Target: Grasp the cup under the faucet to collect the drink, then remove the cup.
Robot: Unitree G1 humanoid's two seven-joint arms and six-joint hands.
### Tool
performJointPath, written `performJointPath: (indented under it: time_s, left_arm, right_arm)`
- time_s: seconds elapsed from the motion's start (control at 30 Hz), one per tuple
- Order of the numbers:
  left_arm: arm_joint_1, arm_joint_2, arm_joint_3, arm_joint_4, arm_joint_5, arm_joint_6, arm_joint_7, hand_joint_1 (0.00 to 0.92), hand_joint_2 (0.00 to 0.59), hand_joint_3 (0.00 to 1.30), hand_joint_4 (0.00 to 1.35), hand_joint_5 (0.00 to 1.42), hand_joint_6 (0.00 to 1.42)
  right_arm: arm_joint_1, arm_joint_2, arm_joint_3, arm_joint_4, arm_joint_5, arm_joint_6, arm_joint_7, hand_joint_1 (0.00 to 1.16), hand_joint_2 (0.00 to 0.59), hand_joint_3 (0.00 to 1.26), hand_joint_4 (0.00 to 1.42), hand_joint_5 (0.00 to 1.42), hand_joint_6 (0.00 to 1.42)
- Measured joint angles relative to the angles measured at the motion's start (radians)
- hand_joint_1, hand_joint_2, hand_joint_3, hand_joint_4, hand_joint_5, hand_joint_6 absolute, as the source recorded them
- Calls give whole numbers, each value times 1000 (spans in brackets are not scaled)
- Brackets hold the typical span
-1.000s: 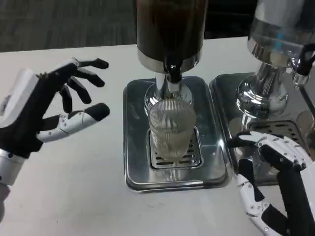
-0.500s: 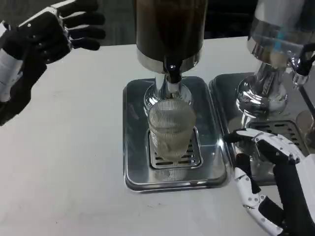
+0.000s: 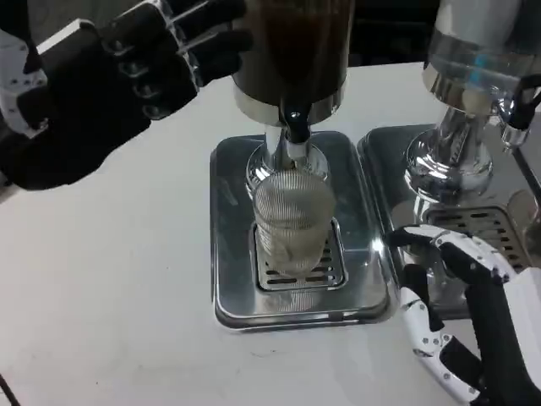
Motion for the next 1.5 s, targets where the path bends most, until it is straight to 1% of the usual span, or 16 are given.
performJointPath:
  time_s: [0.13, 0.23, 0.33, 0.37, 0.53, 0.57, 0.7, 0.87, 1.3, 1.4, 1.5]
  left_arm:
    - [-38, -18, 0, 20, 35, 17, -11, 0, 9, 42, 0, 37, 0]
    - [-56, -43, -3, 31, 49, 20, -15, 0, 11, 42, 0, 36, 0]
    - [-74, -59, -6, 50, 79, 21, -21, 0, 20, 33, 0, 36, 0]
    - [-81, -70, -9, 58, 87, 21, -23, 0, 21, 23, 0, 29, 0]
    - [-104, -98, -35, 108, 153, 17, -35, 0, 21, 20, 0, 26, 0]
    - [-107, -109, -41, 127, 167, 12, -38, 0, 21, 19, 0, 26, 0]
    - [-124, -122, -50, 159, 224, -30, -51, 0, 21, 19, 0, 25, 0]
    - [-131, -141, -62, 187, 263, -80, -59, 0, 18, 12, 0, 25, 0]
    - [-138, -159, -68, 233, 277, -164, -58, 0, 13, 4, 0, 25, 0]
    - [-138, -171, -63, 242, 276, -173, -51, 0, 15, 1, 0, 24, 0]
    - [-137, -192, -53, 256, 276, -176, -41, 0, 16, 0, 0, 23, 0]
  right_arm:
    - [-1, 13, 12, 9, -1, 0, -15, 438, 582, 469, 360, 319, 216]
    - [1, 20, 18, 20, -9, 0, -31, 435, 578, 469, 360, 319, 216]
    - [6, 25, 22, 27, -17, 0, -47, 433, 576, 469, 361, 319, 216]
    - [10, 26, 24, 28, -18, 0, -53, 432, 575, 469, 361, 319, 216]
    - [20, 30, 33, 29, -30, 0, -75, 429, 574, 469, 361, 319, 216]
    - [20, 33, 36, 29, -34, 0, -80, 429, 573, 469, 361, 319, 216]
    - [23, 38, 45, 29, -37, 1, -96, 427, 573, 469, 361, 322, 216]
    - [30, 39, 52, 30, -38, 2, -110, 424, 573, 469, 361, 327, 216]
    - [29, 39, 59, 33, -37, 8, -114, 420, 573, 482, 366, 329, 216]
    - [28, 39, 60, 34, -37, 8, -115, 420, 573, 482, 366, 329, 216]
    - [28, 39, 61, 35, -37, 8, -115, 419, 573, 485, 371, 329, 216]
